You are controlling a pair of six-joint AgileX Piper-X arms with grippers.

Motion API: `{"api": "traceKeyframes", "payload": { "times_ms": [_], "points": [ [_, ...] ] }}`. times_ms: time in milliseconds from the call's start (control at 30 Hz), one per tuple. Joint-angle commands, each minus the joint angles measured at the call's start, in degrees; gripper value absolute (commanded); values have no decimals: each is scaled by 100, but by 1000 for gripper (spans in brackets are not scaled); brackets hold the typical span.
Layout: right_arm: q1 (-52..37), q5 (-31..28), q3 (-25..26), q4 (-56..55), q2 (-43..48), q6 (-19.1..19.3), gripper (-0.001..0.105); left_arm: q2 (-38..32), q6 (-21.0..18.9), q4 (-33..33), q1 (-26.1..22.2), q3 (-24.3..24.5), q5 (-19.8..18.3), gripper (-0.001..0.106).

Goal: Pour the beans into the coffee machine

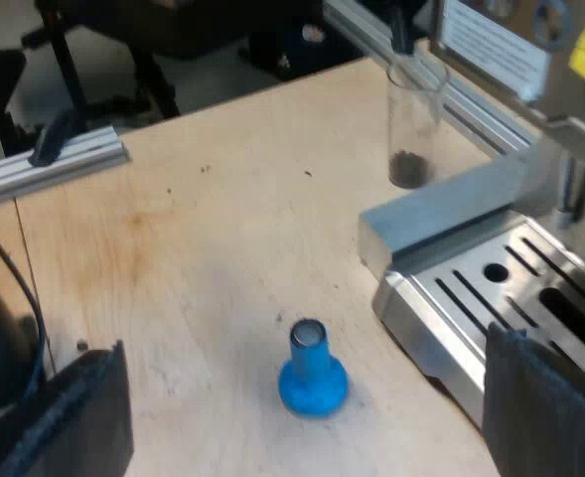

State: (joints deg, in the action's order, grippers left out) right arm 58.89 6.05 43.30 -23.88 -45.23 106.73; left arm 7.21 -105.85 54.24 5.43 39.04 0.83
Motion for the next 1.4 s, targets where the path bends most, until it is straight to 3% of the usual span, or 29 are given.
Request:
{"api": "traceKeyframes", "payload": {
  "times_ms": [33,200,600,967,1133,1400],
  "points": [
    [120,-160,-230,795,-132,-239,74,15,-14,-197,26,-146,112,76],
    [148,-346,-686,1897,-547,-413,74,15,-14,-233,26,-442,112,76],
    [137,-606,-790,3237,-1684,-413,74,23,-14,-499,26,-870,112,76],
    [137,-606,-790,3302,-1790,-413,74,32,172,-559,6,-872,128,76],
    [137,-606,-790,3302,-1790,-413,74,32,70,-875,-85,-872,547,76],
    [137,-606,-790,3302,-1790,-413,74,283,123,-1450,-727,-872,444,76]
  ]
}}
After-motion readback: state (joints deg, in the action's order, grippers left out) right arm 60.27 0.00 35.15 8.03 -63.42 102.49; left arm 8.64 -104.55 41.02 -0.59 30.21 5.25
